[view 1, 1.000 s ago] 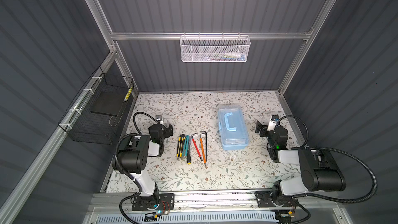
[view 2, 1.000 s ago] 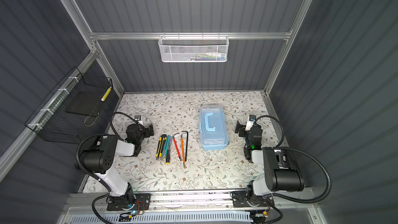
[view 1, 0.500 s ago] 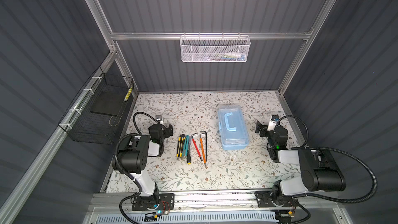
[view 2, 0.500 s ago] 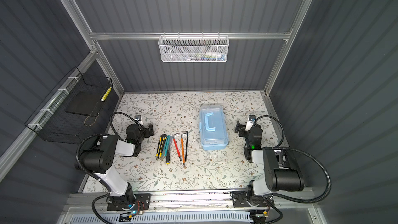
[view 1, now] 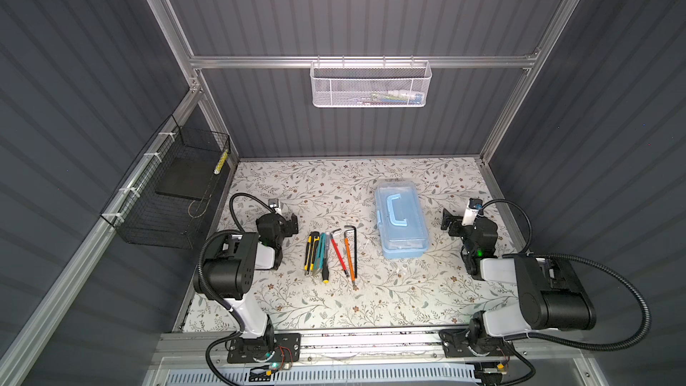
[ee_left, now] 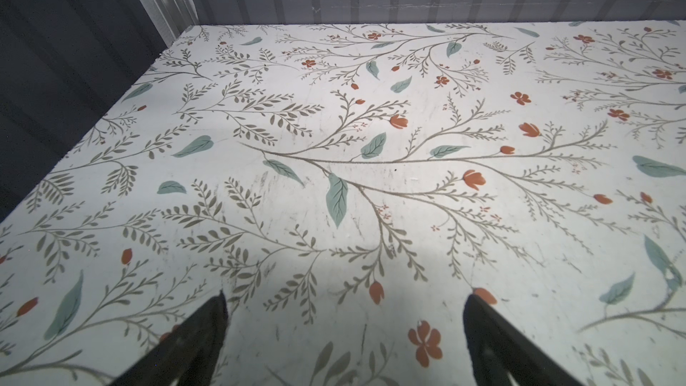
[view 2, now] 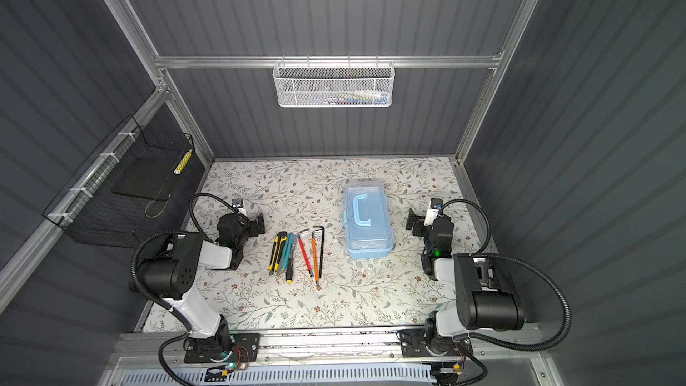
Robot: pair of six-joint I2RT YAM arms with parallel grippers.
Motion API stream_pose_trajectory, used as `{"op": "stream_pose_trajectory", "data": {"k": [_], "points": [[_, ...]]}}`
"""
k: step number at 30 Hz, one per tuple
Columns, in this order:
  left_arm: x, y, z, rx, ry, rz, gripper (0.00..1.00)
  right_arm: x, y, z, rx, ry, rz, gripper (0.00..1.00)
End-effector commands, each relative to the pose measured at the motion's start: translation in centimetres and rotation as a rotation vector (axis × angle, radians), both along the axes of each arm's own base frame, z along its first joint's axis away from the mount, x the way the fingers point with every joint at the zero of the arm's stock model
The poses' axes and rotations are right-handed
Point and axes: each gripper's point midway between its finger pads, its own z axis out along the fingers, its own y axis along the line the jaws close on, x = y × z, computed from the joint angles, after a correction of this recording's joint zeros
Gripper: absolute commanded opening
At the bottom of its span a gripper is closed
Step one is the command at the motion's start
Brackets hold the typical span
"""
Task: Pack the tool kit
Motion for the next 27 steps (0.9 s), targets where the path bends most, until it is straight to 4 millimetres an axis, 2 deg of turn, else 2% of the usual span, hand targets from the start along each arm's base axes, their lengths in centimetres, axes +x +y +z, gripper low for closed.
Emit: {"op": "stream_pose_trajectory", "data": {"k": [1, 8, 11, 13, 16, 19, 21, 27], "points": [[-0.2, -0.1, 0.6, 0.013, -0.009, -0.014, 1.0, 0.4, 0.1, 0.9, 0.01, -0.022, 0.015, 0.99], [-0.2, -0.1, 0.6, 0.013, -0.009, -0.014, 1.0, 0.3, 0.1, 0.9, 0.008, -0.024, 0.013, 0.99], [-0.1, -0.1, 0.9, 0.014, 0.008, -0.012, 1.0, 0.2, -0.5, 2.0, 0.012, -0.029, -0.022, 0.99], [0.4, 0.1, 1.9, 0.018, 0.044, 0.0, 1.0, 0.2, -0.8, 2.9, 0.011, -0.016, -0.046, 0.99], [1.0, -0.1, 4.0, 0.002, 0.097, 0.003, 1.0, 0.1, 0.2, 4.9, -0.013, 0.003, -0.019, 0.99], [0.4, -1.9, 7.0, -0.108, 0.089, -0.061, 1.0, 0.0, 2.4, 7.5, 0.028, 0.066, 0.043, 0.96], [-0.3, -4.0, 8.7, -0.155, 0.102, -0.145, 1.0, -0.3, 4.8, 9.0, 0.041, 0.137, 0.119, 0.92], [-4.2, -10.1, 11.3, -0.178, 0.171, -0.331, 1.0, -2.9, 12.1, 11.8, 0.099, 0.33, 0.355, 0.79]]}}
